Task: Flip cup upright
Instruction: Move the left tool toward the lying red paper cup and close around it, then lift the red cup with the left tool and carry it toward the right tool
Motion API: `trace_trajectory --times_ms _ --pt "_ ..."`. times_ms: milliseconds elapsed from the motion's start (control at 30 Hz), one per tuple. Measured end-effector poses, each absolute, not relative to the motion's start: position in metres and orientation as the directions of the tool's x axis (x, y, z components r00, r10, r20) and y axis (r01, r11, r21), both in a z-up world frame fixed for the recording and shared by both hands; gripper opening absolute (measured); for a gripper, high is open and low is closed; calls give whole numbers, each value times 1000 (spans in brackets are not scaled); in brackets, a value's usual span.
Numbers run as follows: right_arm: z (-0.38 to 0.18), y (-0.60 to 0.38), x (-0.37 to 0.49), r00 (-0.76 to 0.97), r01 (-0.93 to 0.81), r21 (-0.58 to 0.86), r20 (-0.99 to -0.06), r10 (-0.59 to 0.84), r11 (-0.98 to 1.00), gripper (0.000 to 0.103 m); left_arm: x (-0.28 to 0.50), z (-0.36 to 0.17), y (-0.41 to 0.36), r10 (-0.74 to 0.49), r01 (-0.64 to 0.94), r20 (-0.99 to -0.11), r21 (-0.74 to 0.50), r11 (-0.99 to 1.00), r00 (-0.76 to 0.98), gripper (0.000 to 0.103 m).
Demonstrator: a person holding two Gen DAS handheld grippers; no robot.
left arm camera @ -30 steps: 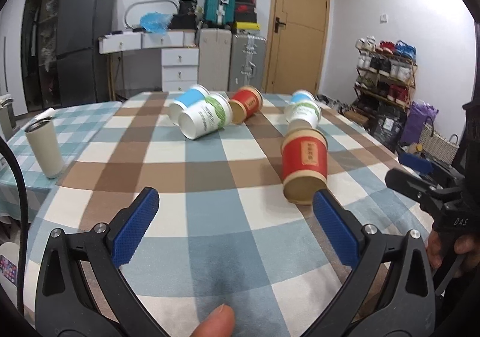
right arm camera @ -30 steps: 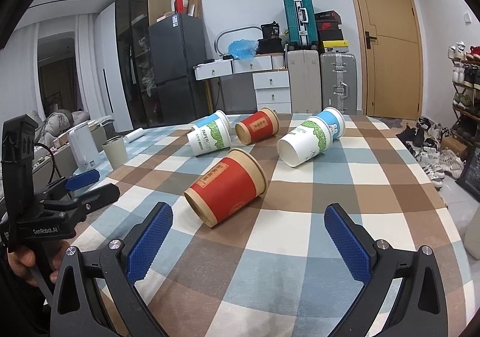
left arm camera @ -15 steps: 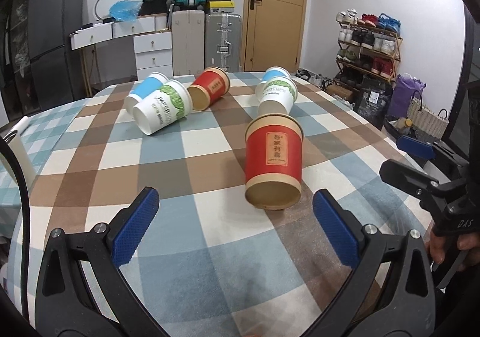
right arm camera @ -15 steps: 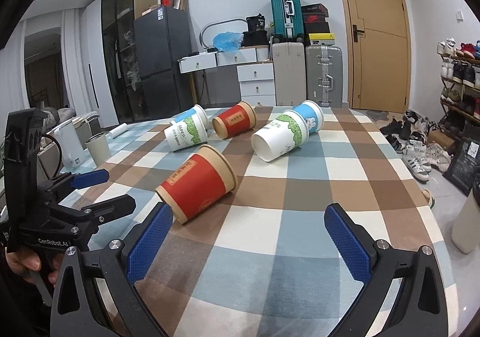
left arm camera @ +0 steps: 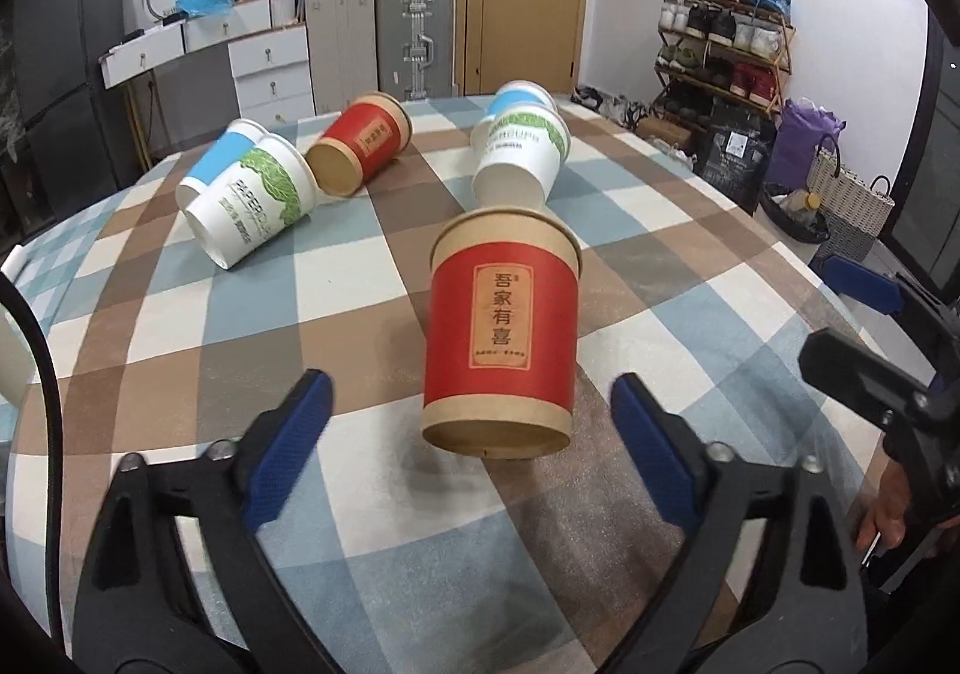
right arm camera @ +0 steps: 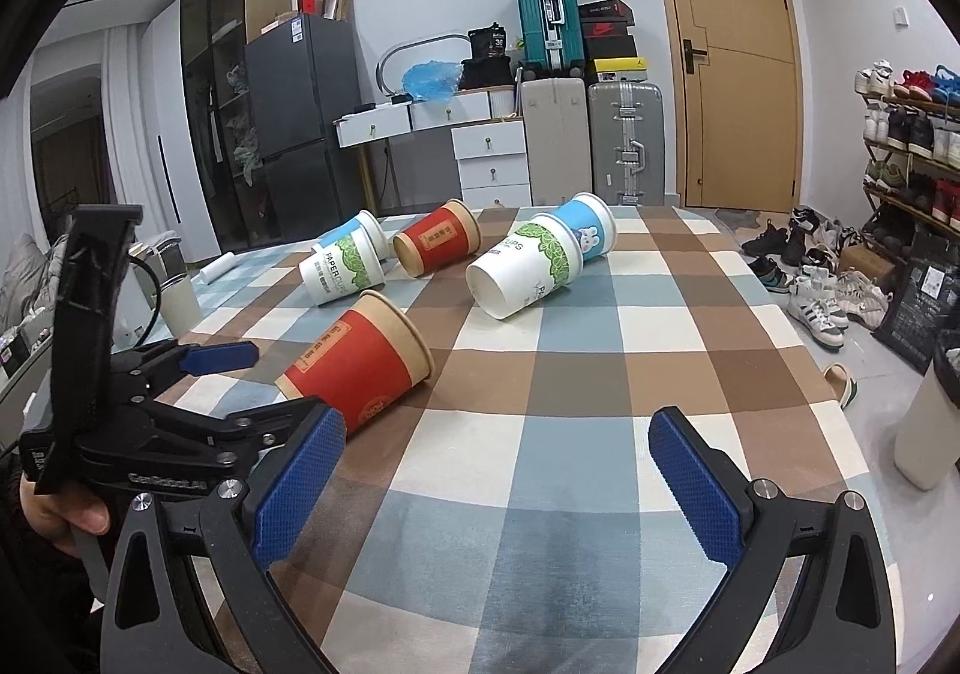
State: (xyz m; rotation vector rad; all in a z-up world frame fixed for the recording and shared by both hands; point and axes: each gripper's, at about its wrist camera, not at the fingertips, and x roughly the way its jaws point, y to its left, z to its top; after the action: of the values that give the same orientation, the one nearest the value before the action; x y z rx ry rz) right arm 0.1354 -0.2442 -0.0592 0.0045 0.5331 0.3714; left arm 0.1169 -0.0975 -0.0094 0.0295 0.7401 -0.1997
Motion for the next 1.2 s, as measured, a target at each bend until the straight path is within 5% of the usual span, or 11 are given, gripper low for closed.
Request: trace_trajectory --times_ms 133,1200 --pt "-59 -244 136 795 -348 100 -496 350 932 103 127 -14 -99 -202 204 -692 -80 976 693 53" --pt "-63 -203 103 756 -496 63 -459 467 866 103 -3 22 -38 -59 -75 -584 -203 976 809 53"
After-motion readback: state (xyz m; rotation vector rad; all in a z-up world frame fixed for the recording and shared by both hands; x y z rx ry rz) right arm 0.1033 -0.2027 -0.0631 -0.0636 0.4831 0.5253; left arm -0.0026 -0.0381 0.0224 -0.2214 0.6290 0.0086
